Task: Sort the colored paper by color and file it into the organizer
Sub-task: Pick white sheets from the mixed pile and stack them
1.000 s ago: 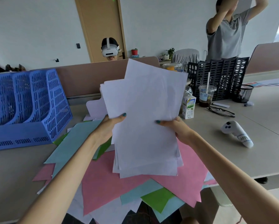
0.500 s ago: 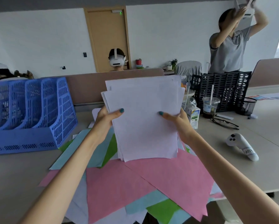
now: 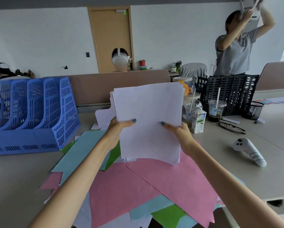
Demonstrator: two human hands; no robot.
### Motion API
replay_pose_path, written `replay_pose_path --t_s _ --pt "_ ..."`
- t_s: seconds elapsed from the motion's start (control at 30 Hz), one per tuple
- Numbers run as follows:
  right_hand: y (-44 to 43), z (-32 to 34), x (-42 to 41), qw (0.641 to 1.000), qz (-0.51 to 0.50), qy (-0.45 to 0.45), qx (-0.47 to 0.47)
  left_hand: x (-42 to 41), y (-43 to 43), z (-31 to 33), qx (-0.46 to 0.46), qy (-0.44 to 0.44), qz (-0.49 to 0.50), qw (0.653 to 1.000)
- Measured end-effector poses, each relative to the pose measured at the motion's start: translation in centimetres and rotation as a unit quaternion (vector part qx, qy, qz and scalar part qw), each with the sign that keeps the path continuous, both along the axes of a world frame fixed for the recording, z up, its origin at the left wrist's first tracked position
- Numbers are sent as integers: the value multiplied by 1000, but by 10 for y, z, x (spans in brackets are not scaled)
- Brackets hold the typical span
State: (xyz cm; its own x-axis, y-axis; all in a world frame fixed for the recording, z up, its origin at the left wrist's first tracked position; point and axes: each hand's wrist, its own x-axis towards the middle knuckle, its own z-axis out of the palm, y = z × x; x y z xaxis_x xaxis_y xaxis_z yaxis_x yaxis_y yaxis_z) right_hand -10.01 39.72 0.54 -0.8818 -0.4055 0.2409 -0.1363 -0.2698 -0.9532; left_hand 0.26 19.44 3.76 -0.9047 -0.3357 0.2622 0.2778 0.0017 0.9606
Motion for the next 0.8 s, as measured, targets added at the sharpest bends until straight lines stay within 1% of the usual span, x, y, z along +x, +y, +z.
replay_pose_path --t_s 0.1,0.13,0.23,0.3,0.4,0.53,0.7,0.8 --pt "-1 -20 1 998 15 -32 52 3 -5 -21 -3 -39 -65 997" --pt "-2 -21 0 998 14 -37 53 3 -5 -19 -4 -51 -77 996" --pt "-5 -22 -5 998 9 -60 19 4 -10 -19 9 -57 -87 995" --pt "-8 -28 -5 997 4 -74 27 5 -14 -30 13 -65 -88 994" --pt "-16 -37 -1 996 -5 -82 33 3 -13 -49 17 -75 -73 994" --pt "-31 -24 1 997 -19 -70 12 -3 -24 -48 26 -71 -36 996" --pt "-63 -3 15 998 12 -49 23 16 -61 -36 19 -72 -34 997" --pt "-92 2 29 996 45 -61 40 38 -96 -32 25 -93 -6 995"
